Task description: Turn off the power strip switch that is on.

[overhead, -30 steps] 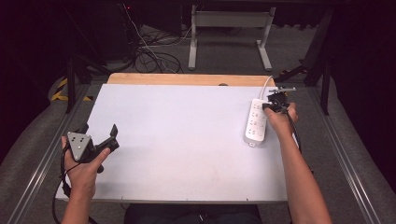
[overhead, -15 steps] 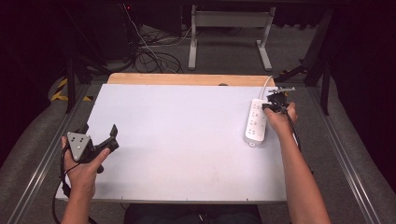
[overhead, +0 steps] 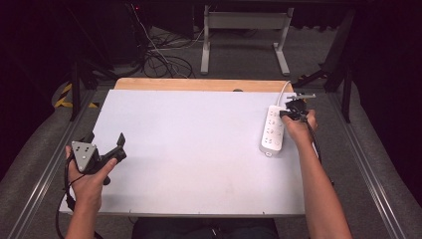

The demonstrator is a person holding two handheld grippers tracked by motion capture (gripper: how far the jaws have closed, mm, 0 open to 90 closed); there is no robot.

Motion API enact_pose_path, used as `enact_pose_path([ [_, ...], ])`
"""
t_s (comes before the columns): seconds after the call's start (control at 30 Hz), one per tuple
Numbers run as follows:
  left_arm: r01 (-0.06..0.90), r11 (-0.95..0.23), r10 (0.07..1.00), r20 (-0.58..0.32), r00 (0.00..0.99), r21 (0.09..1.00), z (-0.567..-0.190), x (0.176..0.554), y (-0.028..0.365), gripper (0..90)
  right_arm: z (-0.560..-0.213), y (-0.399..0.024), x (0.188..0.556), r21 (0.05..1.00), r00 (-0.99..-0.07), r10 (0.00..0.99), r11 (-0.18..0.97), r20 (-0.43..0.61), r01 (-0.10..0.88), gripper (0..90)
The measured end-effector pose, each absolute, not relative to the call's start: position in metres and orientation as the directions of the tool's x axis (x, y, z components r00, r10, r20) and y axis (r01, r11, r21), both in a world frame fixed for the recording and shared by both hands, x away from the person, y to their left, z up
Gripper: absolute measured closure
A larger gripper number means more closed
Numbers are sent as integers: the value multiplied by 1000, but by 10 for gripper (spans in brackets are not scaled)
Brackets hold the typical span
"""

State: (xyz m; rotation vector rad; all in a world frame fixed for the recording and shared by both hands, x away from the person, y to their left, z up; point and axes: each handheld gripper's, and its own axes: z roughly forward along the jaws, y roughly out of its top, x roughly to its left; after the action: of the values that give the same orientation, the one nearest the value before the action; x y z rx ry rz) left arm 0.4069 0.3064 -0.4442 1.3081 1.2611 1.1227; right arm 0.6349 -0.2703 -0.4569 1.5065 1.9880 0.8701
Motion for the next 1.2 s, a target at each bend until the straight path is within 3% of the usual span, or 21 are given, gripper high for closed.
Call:
enact_pose_path([
  [1.2,109,-6,999,1,48,994,-444,408,304,75,-457,-271,635,742,-262,965,176,-1,647,900],
])
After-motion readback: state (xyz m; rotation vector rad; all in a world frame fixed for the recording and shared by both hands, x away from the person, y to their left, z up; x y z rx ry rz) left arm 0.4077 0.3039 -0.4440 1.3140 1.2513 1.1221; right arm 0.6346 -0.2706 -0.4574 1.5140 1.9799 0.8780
